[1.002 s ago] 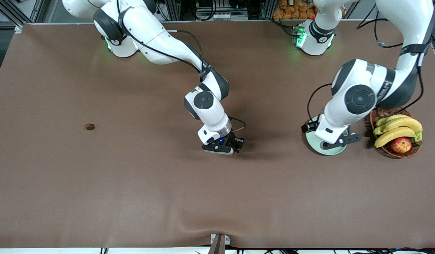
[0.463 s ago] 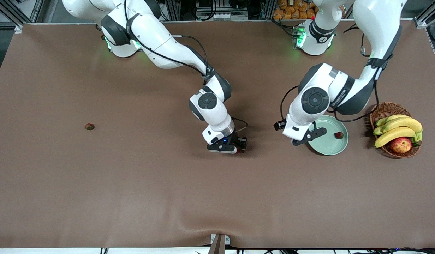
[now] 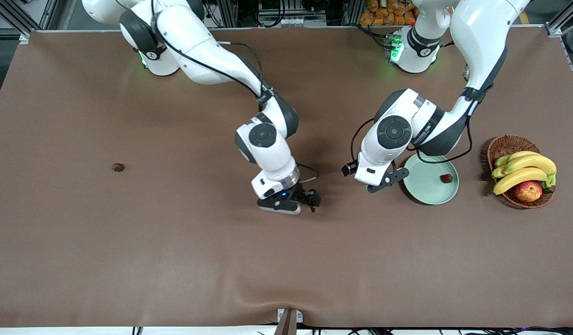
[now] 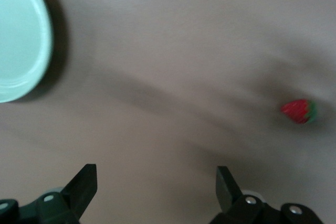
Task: Collect all strawberries into plate
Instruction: 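Open the left gripper over the plate while the right gripper releases its strawberry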
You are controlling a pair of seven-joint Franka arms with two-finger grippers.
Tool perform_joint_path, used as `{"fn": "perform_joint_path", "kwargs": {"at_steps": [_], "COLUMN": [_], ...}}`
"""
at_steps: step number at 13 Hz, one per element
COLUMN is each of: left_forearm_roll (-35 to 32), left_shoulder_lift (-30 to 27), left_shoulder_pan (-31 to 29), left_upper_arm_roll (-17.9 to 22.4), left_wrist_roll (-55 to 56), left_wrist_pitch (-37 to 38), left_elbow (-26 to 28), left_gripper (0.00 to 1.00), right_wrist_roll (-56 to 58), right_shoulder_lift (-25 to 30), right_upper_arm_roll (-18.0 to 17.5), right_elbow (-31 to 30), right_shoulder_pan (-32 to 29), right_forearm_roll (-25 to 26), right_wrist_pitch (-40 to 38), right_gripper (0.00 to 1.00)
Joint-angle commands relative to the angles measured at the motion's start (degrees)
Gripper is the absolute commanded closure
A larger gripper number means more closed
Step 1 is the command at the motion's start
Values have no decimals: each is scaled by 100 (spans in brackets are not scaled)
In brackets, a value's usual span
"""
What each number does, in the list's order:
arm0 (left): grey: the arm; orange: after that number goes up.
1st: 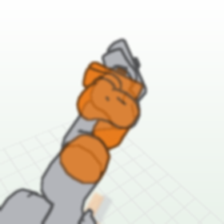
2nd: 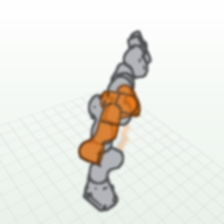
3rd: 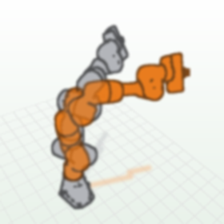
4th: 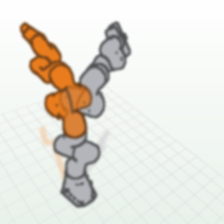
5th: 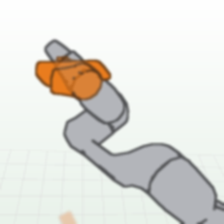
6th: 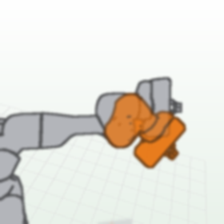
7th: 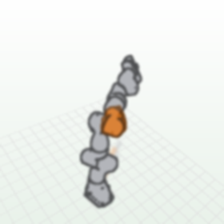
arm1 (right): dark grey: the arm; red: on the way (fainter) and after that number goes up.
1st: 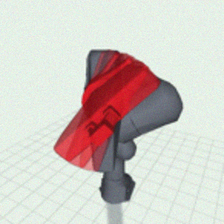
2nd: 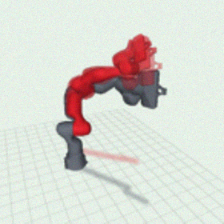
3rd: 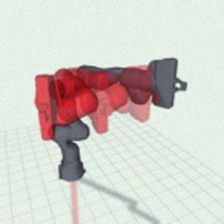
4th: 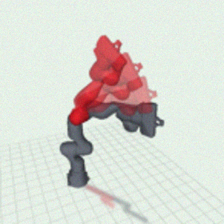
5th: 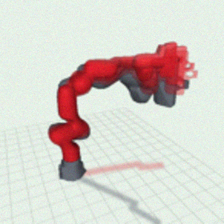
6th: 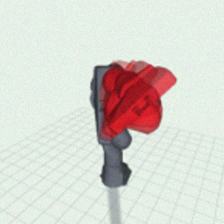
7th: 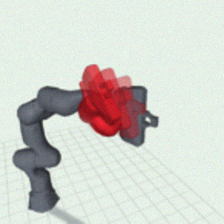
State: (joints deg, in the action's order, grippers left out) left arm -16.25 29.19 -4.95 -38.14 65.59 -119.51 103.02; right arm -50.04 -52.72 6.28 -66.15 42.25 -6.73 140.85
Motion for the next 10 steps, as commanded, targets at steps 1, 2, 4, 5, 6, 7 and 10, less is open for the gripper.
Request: {"fn": "perform_joint_path", "kwargs": {"at_steps": [1,2,4,5,6,7,10], "left_forearm_roll": [-9,-53,-246,-360,-552,-685,-739], "left_shoulder_lift": [611,849,1297,1508,1615,1659,1765], "left_shoulder_pan": [212,440,949,1265,1616,1898,2339], "left_upper_arm_roll": [0,26,271,463,692,990,1466], "left_wrist_roll": [558,586,464,402,228,-174,-1974], "left_wrist_pitch": [-238,-265,-283,-309,-449,-676,-968], "left_elbow": [-631,-912,-1624,-1940,-2100,-2111,-2111], "left_gripper": [0,0,0,0,0,0,0], "right_wrist_roll": [860,1334,2205,2391,2593,2909,3368], "right_shoulder_lift": [673,919,1350,1569,1815,2061,2563], "right_upper_arm_roll": [-40,-40,-40,-31,13,74,92], "right_elbow": [-249,-302,-547,-757,-1099,-1529,-2496], "right_shoulder_pan": [-471,-768,-1252,-1463,-1692,-1859,-2317], "right_forearm_roll": [5,5,5,5,66,276,699], "right_wrist_pitch": [-924,-1320,-1989,-2218,-2316,-2308,-2282], "right_gripper": [0,0,0,0,0,0,0]}}
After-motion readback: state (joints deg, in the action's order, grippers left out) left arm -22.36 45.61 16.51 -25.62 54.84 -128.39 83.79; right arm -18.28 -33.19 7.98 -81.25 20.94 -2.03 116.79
